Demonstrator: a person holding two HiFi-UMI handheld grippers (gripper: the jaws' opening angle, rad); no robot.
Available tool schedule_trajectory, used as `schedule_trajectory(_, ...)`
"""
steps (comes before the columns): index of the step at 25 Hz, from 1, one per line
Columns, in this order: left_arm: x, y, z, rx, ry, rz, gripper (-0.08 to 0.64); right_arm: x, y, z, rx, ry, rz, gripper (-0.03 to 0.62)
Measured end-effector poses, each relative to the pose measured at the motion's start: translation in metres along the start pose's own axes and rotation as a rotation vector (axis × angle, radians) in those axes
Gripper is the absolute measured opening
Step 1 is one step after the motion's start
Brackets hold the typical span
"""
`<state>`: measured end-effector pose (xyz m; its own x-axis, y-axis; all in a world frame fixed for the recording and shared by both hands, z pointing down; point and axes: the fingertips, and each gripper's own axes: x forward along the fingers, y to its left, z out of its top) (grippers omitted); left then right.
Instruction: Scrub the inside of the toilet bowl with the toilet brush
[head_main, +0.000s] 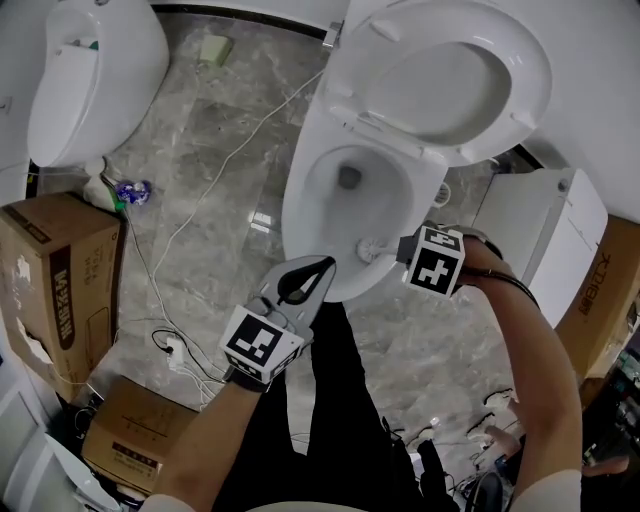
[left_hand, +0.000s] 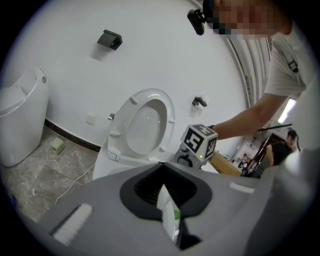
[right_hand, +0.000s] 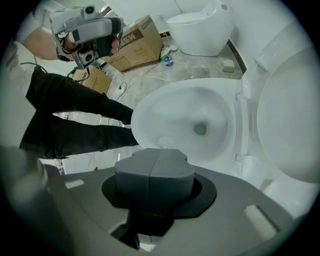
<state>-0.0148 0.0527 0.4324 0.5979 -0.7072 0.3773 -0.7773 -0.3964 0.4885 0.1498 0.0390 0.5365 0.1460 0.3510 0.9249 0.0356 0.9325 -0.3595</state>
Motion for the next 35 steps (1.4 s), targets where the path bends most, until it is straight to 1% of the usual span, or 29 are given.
schedule_trajectory(6,-0.003,0.01,0.003,-0.011,-0.003,0.024,0.003,-0.006,-0.03,-0.004,-0.091,0.092,-0.088,0.164)
schedule_trajectory(13,0.002,0.015,0.002,-0.011,0.003,0.028,0.003,-0.007,-0.041,-0.01,-0.123,0.107,-0.191,0.164)
schedule_trajectory(18,0.017,0.01,-0.001,-0.007,0.014,0.007,0.003,-0.007,-0.044,-0.019,-0.157,0.113,-0.331,0.164)
schedule_trajectory(22,0.026,0.006,0.0,0.0,0.012,-0.014,0.003,-0.008,-0.05,-0.023,-0.14,0.104,-0.431,0.164)
schedule_trajectory(26,0.029,0.006,-0.004,0.011,0.028,-0.03,0.003,-0.004,-0.052,-0.022,-0.12,0.087,-0.533,0.164)
schedule_trajectory(28,0.03,0.008,-0.009,0.014,0.042,-0.033,0.003,-0.001,-0.052,-0.021,-0.1,0.069,-0.582,0.164)
schedule_trajectory(30,0.03,0.009,-0.012,0.015,0.055,-0.041,0.003,0.002,-0.051,-0.02,-0.04,0.03,-0.609,0.164)
schedule_trajectory(35,0.034,0.01,-0.015,0.025,0.079,-0.058,0.003,0.007,-0.053,-0.021,0.219,-0.14,-0.589,0.164)
